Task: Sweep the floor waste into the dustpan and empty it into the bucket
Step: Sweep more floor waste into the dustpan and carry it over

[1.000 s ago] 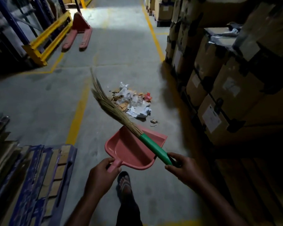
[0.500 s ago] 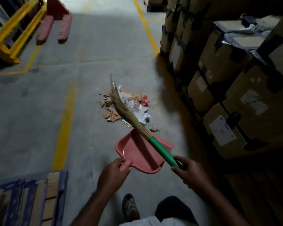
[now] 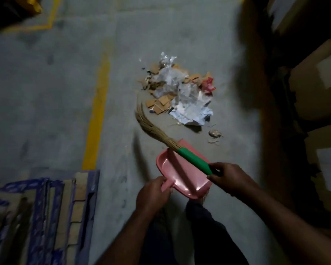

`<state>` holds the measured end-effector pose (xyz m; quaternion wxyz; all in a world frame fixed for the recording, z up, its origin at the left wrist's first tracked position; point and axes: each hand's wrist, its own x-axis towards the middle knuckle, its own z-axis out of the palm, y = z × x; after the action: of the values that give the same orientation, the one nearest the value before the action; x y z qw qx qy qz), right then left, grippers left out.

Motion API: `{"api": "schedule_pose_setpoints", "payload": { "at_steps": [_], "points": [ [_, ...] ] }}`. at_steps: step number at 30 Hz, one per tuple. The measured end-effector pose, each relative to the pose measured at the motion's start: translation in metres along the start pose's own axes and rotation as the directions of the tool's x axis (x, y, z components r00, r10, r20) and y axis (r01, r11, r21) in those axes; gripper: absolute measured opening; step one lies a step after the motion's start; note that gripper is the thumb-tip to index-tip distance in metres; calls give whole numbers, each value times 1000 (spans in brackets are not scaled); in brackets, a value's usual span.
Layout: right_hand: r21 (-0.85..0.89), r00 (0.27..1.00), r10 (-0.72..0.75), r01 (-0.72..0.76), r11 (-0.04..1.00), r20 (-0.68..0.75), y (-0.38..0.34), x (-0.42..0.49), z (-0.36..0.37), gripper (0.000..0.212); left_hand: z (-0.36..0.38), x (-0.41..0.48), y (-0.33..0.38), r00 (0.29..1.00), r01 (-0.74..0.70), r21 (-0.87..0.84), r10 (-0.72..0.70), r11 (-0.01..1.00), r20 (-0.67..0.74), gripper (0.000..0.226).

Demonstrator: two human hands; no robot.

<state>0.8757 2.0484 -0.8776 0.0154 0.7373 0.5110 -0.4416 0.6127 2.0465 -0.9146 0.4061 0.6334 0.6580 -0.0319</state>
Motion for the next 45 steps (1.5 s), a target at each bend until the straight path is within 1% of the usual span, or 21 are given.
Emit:
{"api": "schedule_pose_setpoints", "payload": {
  "at_steps": [3,6,9,11,13,15,17,20,22,25,26,28,30,31,33,35,38,41,45],
  "points": [
    [-105,988,-86,100,989,126,-23,68,29,39,21,39,-25,997,75,35,-75,997,4,33],
    [-172,954,-174,219,960,243,-43,129,80,37,49,70,-55,992,118,77,-122,990,42,34],
    [-187,923,-183,257,948,339,-53,178,137,33,79,92,-88,980,169,59,-175,984,97,28],
    [-196,917,-158,242,950,365,-49,208,169,30,94,104,-111,973,203,40,-206,978,105,32],
    [-200,936,-102,177,964,336,-32,235,189,26,104,117,-134,966,226,53,-231,973,116,35],
    [-177,966,-4,52,983,258,-8,258,196,25,109,129,-155,958,249,79,-258,965,129,35],
    [-138,983,99,-77,987,156,21,270,190,29,111,140,-167,955,249,104,-262,963,140,36],
    [-77,984,174,-171,982,28,61,264,167,35,110,153,-177,958,236,132,-253,963,136,34],
    [-48,985,173,-173,984,-6,83,249,154,40,108,159,-179,964,223,133,-239,966,120,34],
    [-119,995,98,-95,988,15,113,227,139,43,106,167,-177,970,188,143,-207,972,131,32],
    [-156,997,61,-53,986,46,121,224,136,44,106,170,-176,970,172,148,-193,974,145,31],
    [-254,988,6,34,967,155,134,227,134,44,106,176,-174,971,147,164,-174,976,163,32],
    [-357,963,5,95,929,270,142,238,136,43,108,182,-172,970,125,197,-162,972,182,32],
    [-399,955,33,91,913,294,146,245,136,41,110,184,-171,967,106,219,-152,970,204,32],
    [-437,957,103,28,899,273,153,257,132,39,114,187,-169,958,70,250,-135,966,254,33],
    [-427,969,133,-31,904,210,162,266,127,38,117,190,-167,952,62,266,-137,962,274,35],
    [-407,983,132,-69,911,127,174,270,119,37,121,194,-160,950,74,273,-151,959,274,37],
    [-345,989,141,-117,931,46,184,268,110,39,118,200,-145,960,68,251,-132,966,249,32],
    [-225,996,89,-88,970,-3,189,254,91,42,102,212,-117,970,17,263,-80,965,231,28]
  ]
}}
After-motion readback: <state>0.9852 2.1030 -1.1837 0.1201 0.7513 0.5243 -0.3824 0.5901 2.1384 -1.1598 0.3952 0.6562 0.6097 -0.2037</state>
